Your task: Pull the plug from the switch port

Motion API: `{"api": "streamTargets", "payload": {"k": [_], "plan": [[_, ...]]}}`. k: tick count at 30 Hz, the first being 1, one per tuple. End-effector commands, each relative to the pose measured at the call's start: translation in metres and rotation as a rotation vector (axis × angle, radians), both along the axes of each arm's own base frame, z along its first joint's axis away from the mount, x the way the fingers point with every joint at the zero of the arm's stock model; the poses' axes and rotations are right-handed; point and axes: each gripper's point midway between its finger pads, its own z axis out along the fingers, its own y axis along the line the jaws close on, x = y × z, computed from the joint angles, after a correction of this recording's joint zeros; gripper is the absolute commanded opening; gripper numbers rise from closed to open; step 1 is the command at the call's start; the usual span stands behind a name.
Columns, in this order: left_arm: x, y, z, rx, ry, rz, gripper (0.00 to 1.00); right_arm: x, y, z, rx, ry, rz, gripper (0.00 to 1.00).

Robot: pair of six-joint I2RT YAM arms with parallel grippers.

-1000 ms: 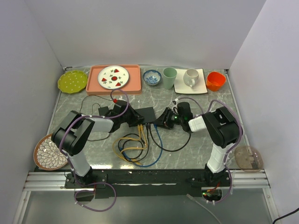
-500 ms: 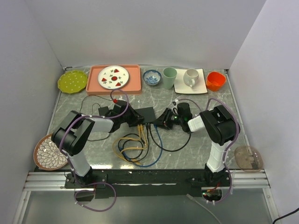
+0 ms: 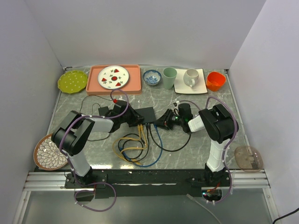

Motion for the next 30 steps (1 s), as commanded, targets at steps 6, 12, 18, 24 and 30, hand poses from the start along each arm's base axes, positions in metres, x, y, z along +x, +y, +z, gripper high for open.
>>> {"api": "streamTargets", "payload": {"k": [6,12,18,24,30], "plan": [[-0.011,0.006,-0.017,0.026,0.049,-0.005,0.04,-0.002,-0.012,-0.027,-0.044,0.071,-0.056,0.34],[-0.011,0.006,-0.017,0.026,0.047,-0.004,0.04,0.003,-0.011,-0.023,-0.021,0.068,-0.075,0.37],[-0.013,0.007,-0.018,0.022,0.048,-0.005,0.04,0.006,-0.011,-0.022,-0.009,0.088,-0.106,0.33],[-0.016,0.008,-0.019,0.019,0.05,-0.006,0.04,0.007,-0.013,-0.024,-0.014,0.092,-0.117,0.24],[-0.016,0.008,-0.02,0.016,0.051,-0.006,0.04,0.002,-0.014,-0.029,-0.022,0.095,-0.113,0.16]]}}
